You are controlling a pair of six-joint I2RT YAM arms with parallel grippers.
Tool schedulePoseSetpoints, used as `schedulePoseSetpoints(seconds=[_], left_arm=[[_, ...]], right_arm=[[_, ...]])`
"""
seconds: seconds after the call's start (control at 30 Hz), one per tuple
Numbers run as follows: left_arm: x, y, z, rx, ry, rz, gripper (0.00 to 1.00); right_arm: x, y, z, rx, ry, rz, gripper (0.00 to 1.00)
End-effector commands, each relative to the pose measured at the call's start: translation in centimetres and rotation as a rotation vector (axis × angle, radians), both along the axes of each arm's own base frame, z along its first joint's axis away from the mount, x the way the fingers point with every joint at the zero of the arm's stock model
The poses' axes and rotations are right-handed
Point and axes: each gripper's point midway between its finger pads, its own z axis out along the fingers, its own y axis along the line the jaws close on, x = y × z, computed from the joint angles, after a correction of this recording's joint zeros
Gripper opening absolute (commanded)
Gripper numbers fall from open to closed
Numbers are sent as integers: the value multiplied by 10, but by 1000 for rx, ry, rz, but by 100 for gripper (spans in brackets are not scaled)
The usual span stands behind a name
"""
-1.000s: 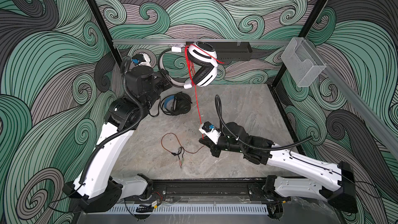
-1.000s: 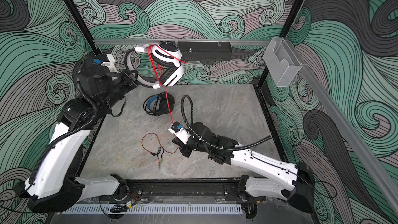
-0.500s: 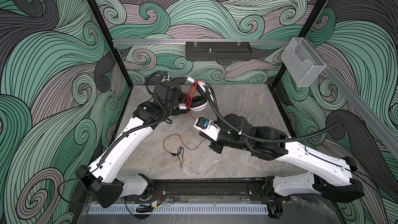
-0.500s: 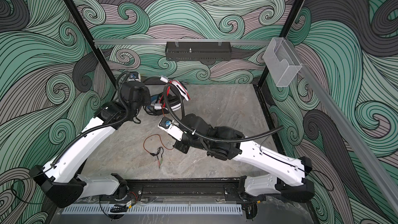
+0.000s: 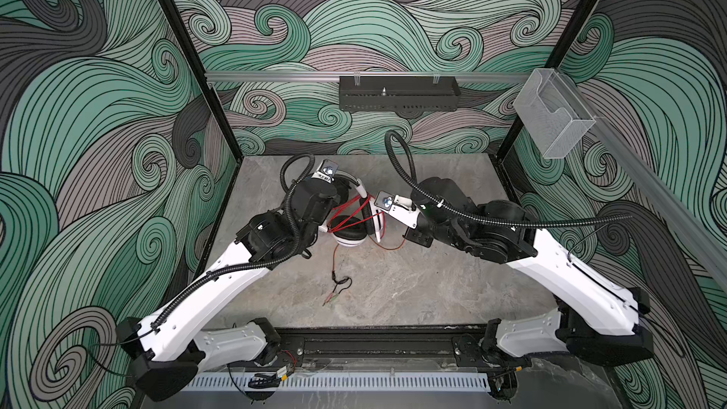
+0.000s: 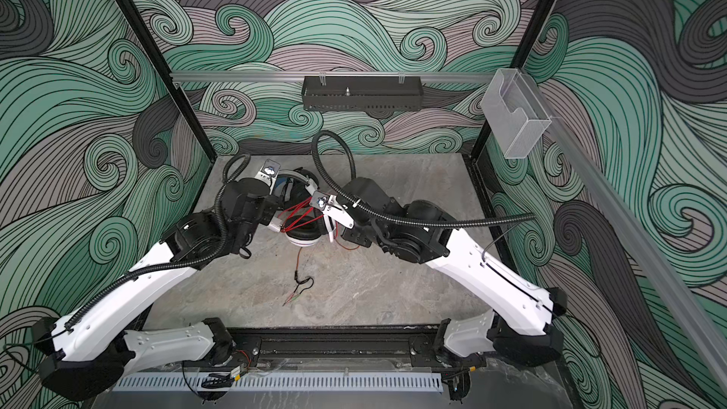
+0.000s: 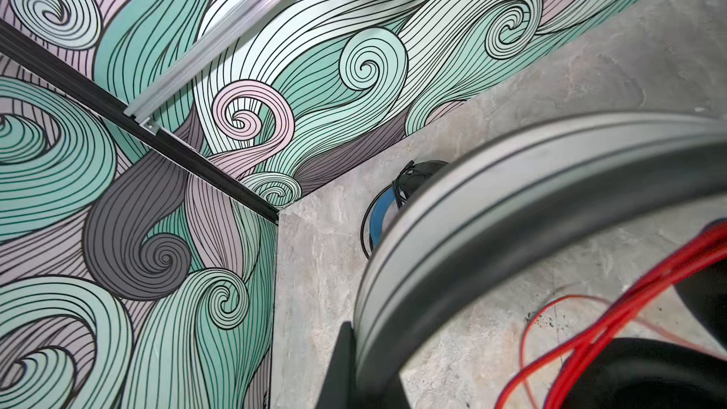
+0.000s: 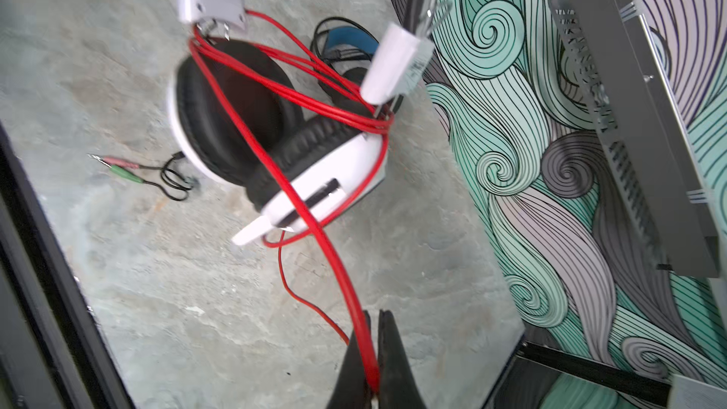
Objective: Wrap the headphones
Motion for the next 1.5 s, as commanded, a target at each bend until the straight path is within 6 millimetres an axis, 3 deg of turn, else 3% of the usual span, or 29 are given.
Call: schedulePoseSetpoints(seconds=[0.0, 0.13, 0.27, 0.47, 0.7, 0.83, 1.03, 1.23, 1.47], left_arm=[[-9, -2, 21, 11, -5, -55, 0], [-20, -20, 10, -33, 126, -154, 0], [-39, -38, 2, -189, 202, -252, 0], [-62, -55, 6, -374, 240, -367, 0], [-71, -67, 45, -545, 200, -428, 0], [-67, -68, 69, -607, 165, -413, 0], [-68, -75, 95, -708, 152, -425, 0], [-71, -80, 122, -818, 143, -440, 0], [-69, -81, 153, -909, 104, -446, 0]], right_arm=[[17, -20, 8, -105, -77, -43, 0], [31, -23, 21, -57, -100, -73, 0], [40, -23, 34, 21, -84, -86, 0], [47, -19, 28, 132, -18, -86, 1], [38, -10, 22, 318, 59, -26, 11], [32, -4, 25, 455, 49, 22, 22], [36, -4, 27, 632, 143, 12, 25], [17, 5, 36, 860, 141, 139, 51], [12, 18, 15, 1020, 279, 162, 57]])
